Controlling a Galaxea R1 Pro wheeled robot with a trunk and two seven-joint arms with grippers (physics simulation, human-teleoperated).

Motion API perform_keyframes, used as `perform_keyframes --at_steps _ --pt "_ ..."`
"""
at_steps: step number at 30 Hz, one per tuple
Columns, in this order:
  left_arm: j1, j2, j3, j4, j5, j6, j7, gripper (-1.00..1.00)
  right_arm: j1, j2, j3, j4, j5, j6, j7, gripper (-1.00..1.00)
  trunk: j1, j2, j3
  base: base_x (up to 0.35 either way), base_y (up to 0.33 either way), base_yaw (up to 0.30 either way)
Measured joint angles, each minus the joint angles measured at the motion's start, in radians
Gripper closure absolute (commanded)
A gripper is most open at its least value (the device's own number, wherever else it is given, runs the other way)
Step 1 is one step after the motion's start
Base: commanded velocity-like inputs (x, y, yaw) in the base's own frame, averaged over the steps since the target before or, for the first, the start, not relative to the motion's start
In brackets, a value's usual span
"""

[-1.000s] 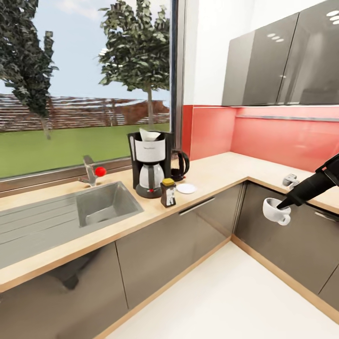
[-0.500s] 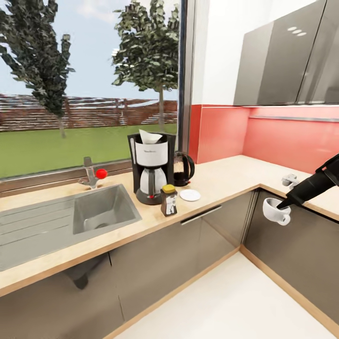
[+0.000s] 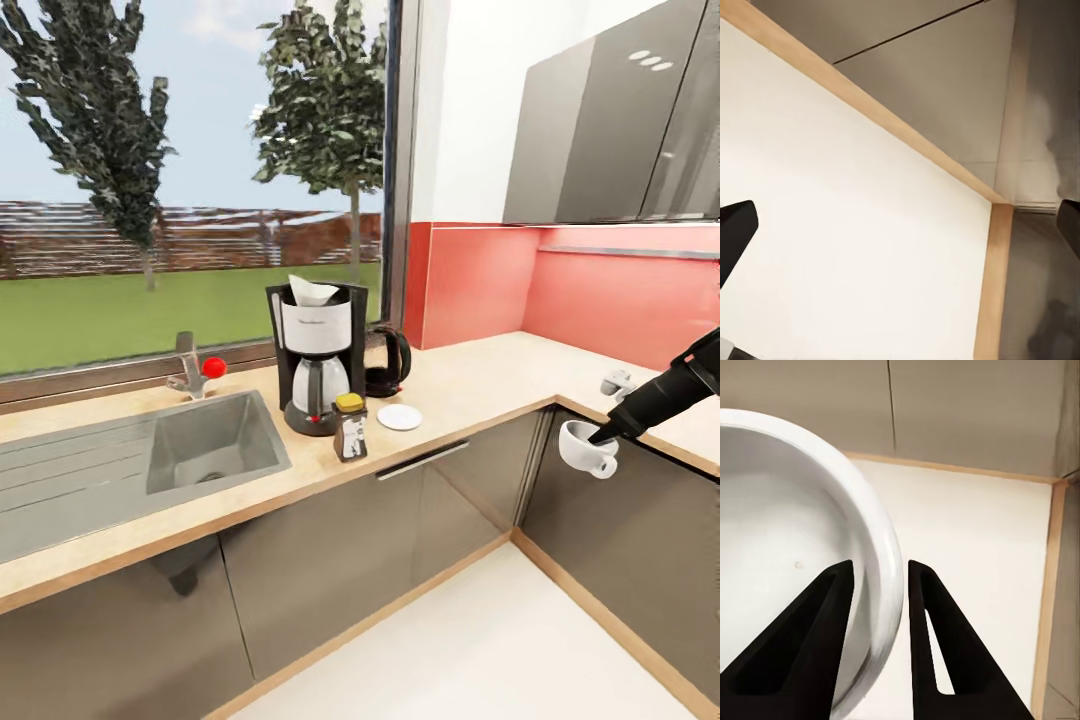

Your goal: Set up a coffee station on the kitchen countertop: keep the coffee maker on the countertop, move the bottle of coffee from the kitchen shelf to the counter next to the coffee maker, place a paper coffee filter on top of the coffee maker, put the saucer next to the coffee maker with the coffee cup on the saucer, and place the electric kettle next to the coffee maker.

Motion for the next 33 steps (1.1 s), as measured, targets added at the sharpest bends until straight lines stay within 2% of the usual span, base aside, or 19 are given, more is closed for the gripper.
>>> perform_keyframes --at_steps 5,11,20,28,33 --pt "0.0 0.0 0.0 0.0 0.0 0.0 0.0 -1.0 0.0 0.0 0.0 0.0 0.0 0.0 -0.001 1.0 0.0 0.0 0.0 0.0 -0.229 0.065" --pt "0.0 0.0 0.0 0.0 0.0 0.0 0.0 -1.0 0.0 0.001 0.0 -0.002 -0.001 0.001 0.0 1.0 0.0 0.0 0.0 0.0 -0.033 0.18" --pt "0.0 0.0 0.0 0.0 0.0 0.0 0.0 -1.0 0.0 0.001 0.0 -0.002 -0.002 0.002 0.0 1.0 0.0 0.0 0.0 0.01 -0.013 0.025" --pt "0.0 0.0 0.0 0.0 0.0 0.0 0.0 -1.0 0.0 0.0 0.0 -0.002 0.0 0.001 0.001 1.0 0.0 0.0 0.0 0.165 -0.182 0.007" --pt "0.0 0.0 0.0 0.0 0.0 0.0 0.0 -1.0 0.0 0.0 0.0 -0.002 0.0 0.001 0.0 1.0 0.0 0.0 0.0 0.176 -0.192 0.157"
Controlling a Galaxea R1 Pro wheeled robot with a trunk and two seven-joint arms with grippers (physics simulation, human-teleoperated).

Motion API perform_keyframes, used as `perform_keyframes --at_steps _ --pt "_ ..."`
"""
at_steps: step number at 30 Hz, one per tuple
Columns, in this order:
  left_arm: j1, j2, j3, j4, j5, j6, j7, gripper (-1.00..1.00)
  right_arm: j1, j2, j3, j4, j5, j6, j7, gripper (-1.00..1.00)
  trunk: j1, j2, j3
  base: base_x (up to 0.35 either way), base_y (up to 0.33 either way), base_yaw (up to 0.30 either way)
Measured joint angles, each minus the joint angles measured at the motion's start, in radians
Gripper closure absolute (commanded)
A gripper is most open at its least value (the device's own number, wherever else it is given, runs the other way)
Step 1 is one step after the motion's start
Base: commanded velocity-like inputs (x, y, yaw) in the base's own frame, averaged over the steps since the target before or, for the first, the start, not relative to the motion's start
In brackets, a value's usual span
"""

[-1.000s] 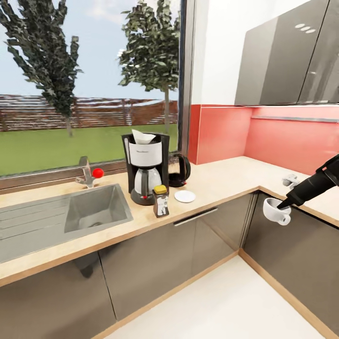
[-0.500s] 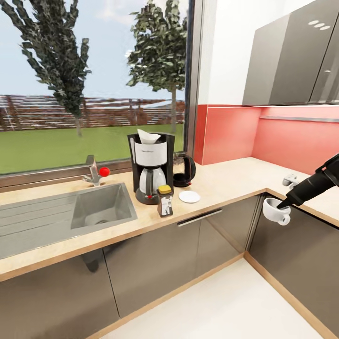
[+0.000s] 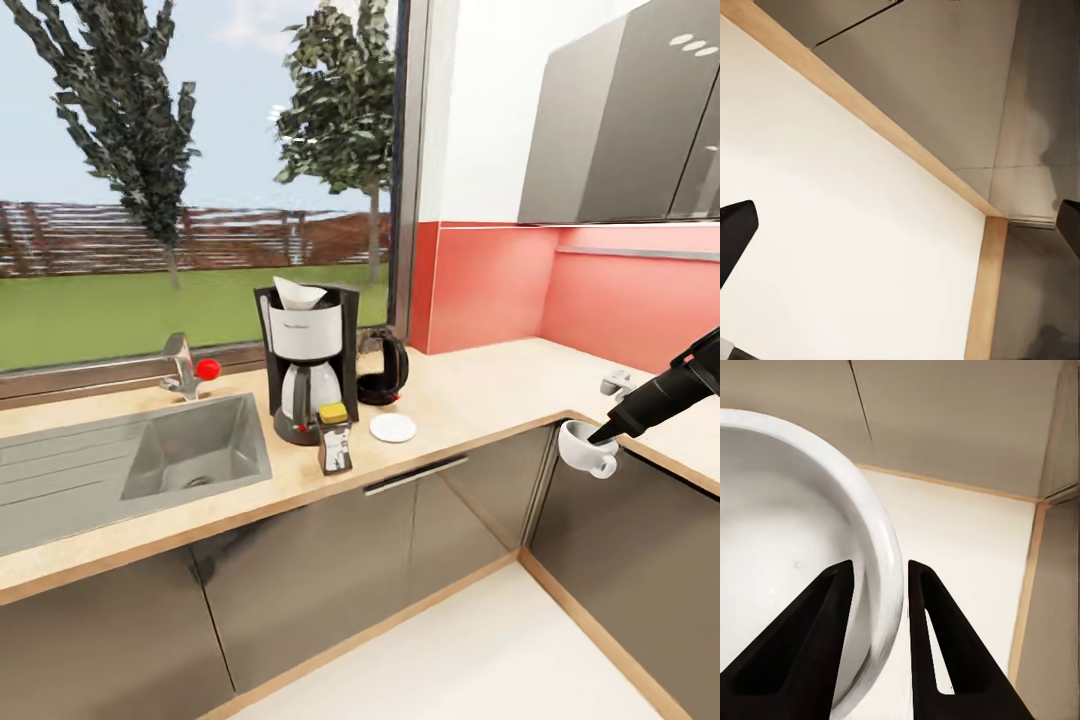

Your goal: Set up a coffee station on the kitchen countertop: keep the coffee maker on the countertop, move the bottle of coffee from the kitchen shelf to the counter next to the coffee maker, place a paper coffee filter on top of the coffee maker, put the saucer next to the coffee maker with the coffee cup on the saucer, and place the electric kettle next to the coffee maker.

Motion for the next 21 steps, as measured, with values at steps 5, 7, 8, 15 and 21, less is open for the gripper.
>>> perform_keyframes --at_steps 5,7,8,15,21 --pt "0.0 0.0 0.001 0.0 0.0 0.0 0.0 -1.0 0.0 0.0 0.0 0.0 0.0 0.0 0.0 1.0 0.0 0.0 0.0 0.056 -0.06 0.242" --pt "0.0 0.0 0.001 0.0 0.0 0.0 0.0 -1.0 0.0 0.0 0.0 0.0 0.0 0.0 0.0 1.0 0.0 0.0 0.0 0.02 -0.021 0.26" --pt "0.0 0.0 0.001 0.001 0.0 0.0 0.0 -1.0 0.0 0.0 0.0 0.0 0.0 0.0 0.0 1.0 0.0 0.0 0.0 0.012 -0.012 0.265" --pt "0.0 0.0 0.001 0.001 0.0 0.0 0.0 -1.0 0.0 0.001 0.0 0.0 -0.001 0.0 0.0 1.0 0.0 0.0 0.0 0.005 -0.005 0.268" --pt "0.0 0.0 0.001 0.0 0.0 0.0 -0.001 -1.0 0.0 0.001 0.0 0.0 -0.002 0.0 0.0 1.0 0.0 0.0 0.0 0.0 0.0 0.267"
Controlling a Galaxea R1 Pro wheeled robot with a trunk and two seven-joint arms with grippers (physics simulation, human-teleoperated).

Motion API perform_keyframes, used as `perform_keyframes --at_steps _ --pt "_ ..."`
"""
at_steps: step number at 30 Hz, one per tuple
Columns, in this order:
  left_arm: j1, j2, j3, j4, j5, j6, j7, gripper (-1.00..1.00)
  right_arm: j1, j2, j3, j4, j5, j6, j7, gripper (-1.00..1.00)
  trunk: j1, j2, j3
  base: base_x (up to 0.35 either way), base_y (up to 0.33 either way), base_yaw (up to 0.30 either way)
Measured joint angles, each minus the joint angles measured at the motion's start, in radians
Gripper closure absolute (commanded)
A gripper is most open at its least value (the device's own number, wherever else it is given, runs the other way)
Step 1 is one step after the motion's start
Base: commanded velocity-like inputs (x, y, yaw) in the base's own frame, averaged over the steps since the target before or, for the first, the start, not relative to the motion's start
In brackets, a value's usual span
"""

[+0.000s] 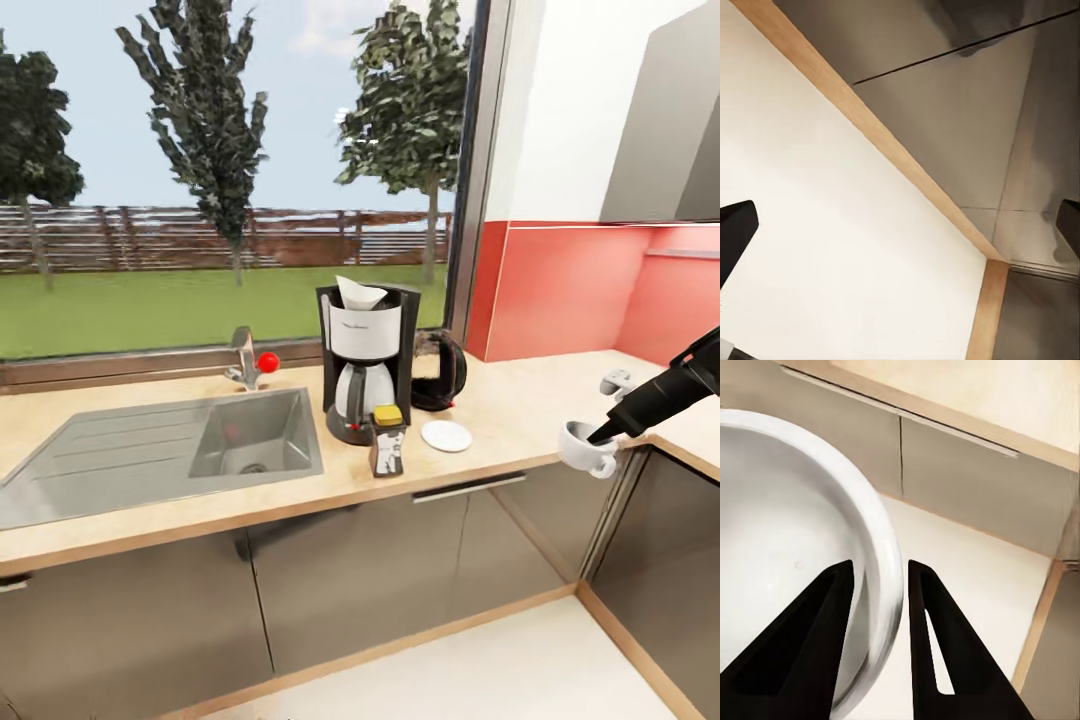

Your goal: Set up a coffee station on the kitchen countertop: keep the coffee maker on the countertop, move the bottle of coffee from the kitchen shelf to the counter next to the coffee maker, place a paper coffee filter on top of the coffee maker, put the saucer next to the coffee maker with the coffee cup on the saucer, and place the electric kettle next to the coffee maker.

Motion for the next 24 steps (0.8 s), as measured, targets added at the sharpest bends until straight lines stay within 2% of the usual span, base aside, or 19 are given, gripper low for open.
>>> perform_keyframes --at_steps 12,20,24 --pt "0.0 0.0 -0.001 0.0 0.0 0.0 0.001 -1.0 0.0 0.0 -0.005 -0.002 -0.003 0.006 0.001 1.0 0.0 0.0 0.0 0.0 -0.234 0.031" --pt "0.0 0.0 -0.001 0.0 0.0 0.0 0.001 -1.0 0.0 0.0 -0.005 -0.002 -0.003 0.006 0.0 1.0 0.0 0.0 0.0 0.0 -0.044 0.003" --pt "0.0 0.0 0.0 0.001 0.0 0.0 0.001 -1.0 0.0 0.001 -0.005 -0.002 -0.003 0.006 -0.001 1.0 0.0 0.0 0.0 0.0 -0.001 0.243"
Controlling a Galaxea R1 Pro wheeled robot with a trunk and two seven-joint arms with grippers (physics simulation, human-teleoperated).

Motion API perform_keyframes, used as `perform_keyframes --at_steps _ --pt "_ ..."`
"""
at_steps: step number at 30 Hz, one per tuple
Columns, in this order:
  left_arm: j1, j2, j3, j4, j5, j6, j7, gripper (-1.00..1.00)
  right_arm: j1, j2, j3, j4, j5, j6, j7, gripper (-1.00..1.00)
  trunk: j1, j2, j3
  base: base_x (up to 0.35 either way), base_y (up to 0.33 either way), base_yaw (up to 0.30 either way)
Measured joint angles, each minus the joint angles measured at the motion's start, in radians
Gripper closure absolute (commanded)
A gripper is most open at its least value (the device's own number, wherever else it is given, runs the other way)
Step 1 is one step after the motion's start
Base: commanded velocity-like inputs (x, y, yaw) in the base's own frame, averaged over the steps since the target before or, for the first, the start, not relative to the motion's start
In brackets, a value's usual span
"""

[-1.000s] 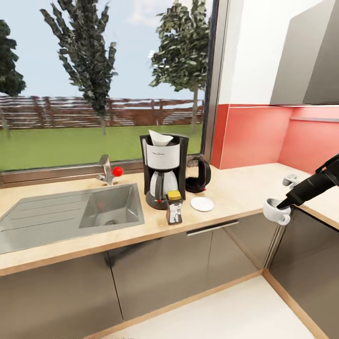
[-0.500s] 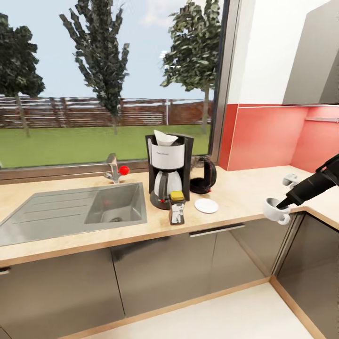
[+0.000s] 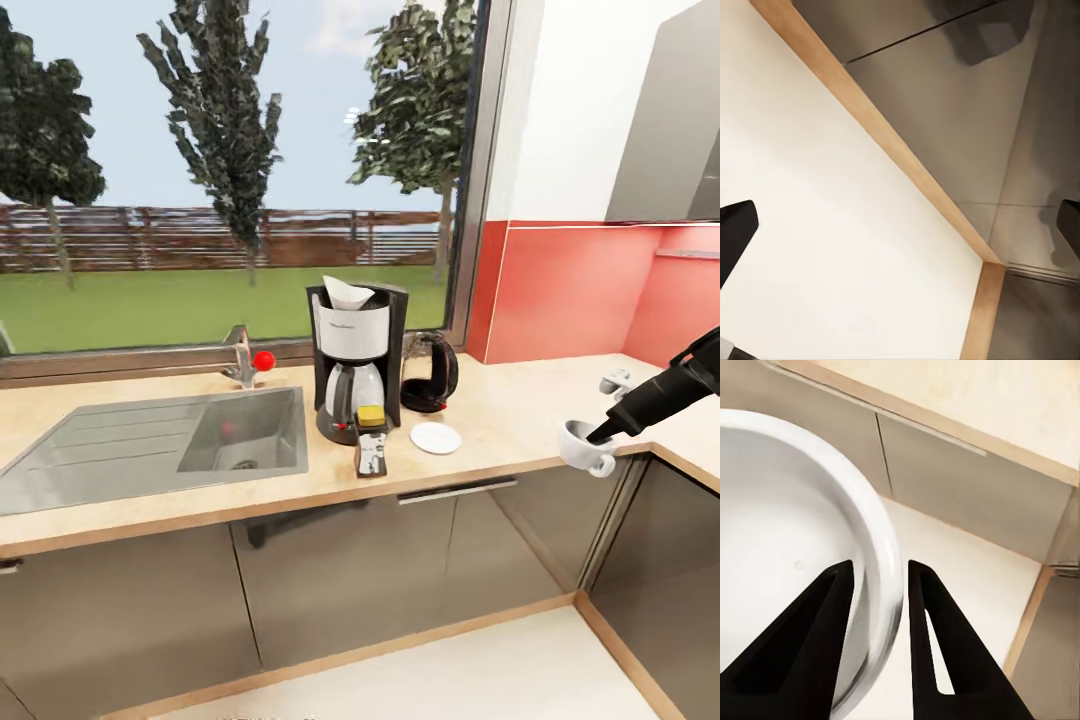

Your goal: Set up a coffee station on the kitchen countertop: keep the coffee maker on the countertop, move the bottle of coffee from the kitchen shelf to the counter next to the coffee maker, place a paper coffee filter on top of the coffee maker, put the saucer next to the coffee maker with the coffee cup on the saucer, and place the electric kettle next to the coffee maker.

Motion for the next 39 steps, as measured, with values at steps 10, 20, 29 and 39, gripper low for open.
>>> perform_keyframes --at_steps 10,20,29,39 --pt "0.0 0.0 0.0 0.0 0.0 0.0 0.0 -1.0 0.0 0.005 0.002 -0.043 -0.001 0.05 0.0 1.0 0.0 0.0 0.0 0.0 0.0 0.269" --pt "0.0 0.0 0.0 0.0 0.0 0.0 0.0 -1.0 0.0 0.007 0.005 -0.164 -0.004 0.136 0.0 1.0 0.0 0.0 0.0 0.0 -0.006 0.272" --pt "0.0 0.0 0.0 -0.001 0.0 0.0 0.0 -1.0 0.0 0.007 0.006 -0.166 -0.004 0.139 -0.001 1.0 0.0 0.0 0.0 0.0 -0.174 0.14" --pt "0.0 0.0 0.0 0.0 0.0 0.0 0.0 -1.0 0.0 0.013 0.007 -0.166 -0.006 0.162 -0.002 1.0 0.0 0.0 0.0 0.004 -0.083 0.006"
